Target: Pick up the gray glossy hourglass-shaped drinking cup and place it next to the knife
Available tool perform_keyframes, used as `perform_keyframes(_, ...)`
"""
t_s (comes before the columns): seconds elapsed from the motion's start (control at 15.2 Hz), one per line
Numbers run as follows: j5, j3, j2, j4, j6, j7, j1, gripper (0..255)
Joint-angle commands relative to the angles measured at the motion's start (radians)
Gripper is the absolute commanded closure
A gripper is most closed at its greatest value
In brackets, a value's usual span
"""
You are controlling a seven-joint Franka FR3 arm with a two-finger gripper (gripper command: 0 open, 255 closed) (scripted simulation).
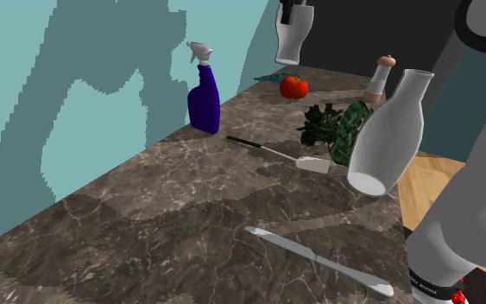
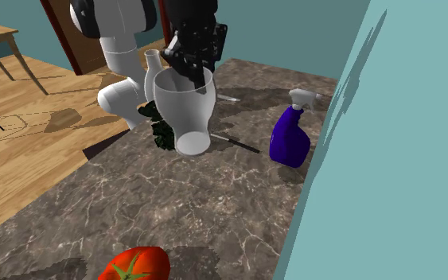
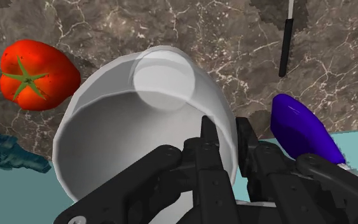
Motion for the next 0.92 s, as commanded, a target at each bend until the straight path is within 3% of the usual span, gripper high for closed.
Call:
perform_keyframes(0.0,0.009,-0.002,0.037,0.086,-0.05,0.001,-0.006,255)
perform_keyframes(0.26,0.037,-0.006,0.139,0.303,-0.166,0.007,-0.029,255)
perform_keyframes(0.53,-0.004,0.031,-0.023,0.064,-0.078,0.098,0.06,255)
perform_keyframes(0.86,-0.026,0.094,-0.143,-0.096,-0.025,0.223,0.138,255)
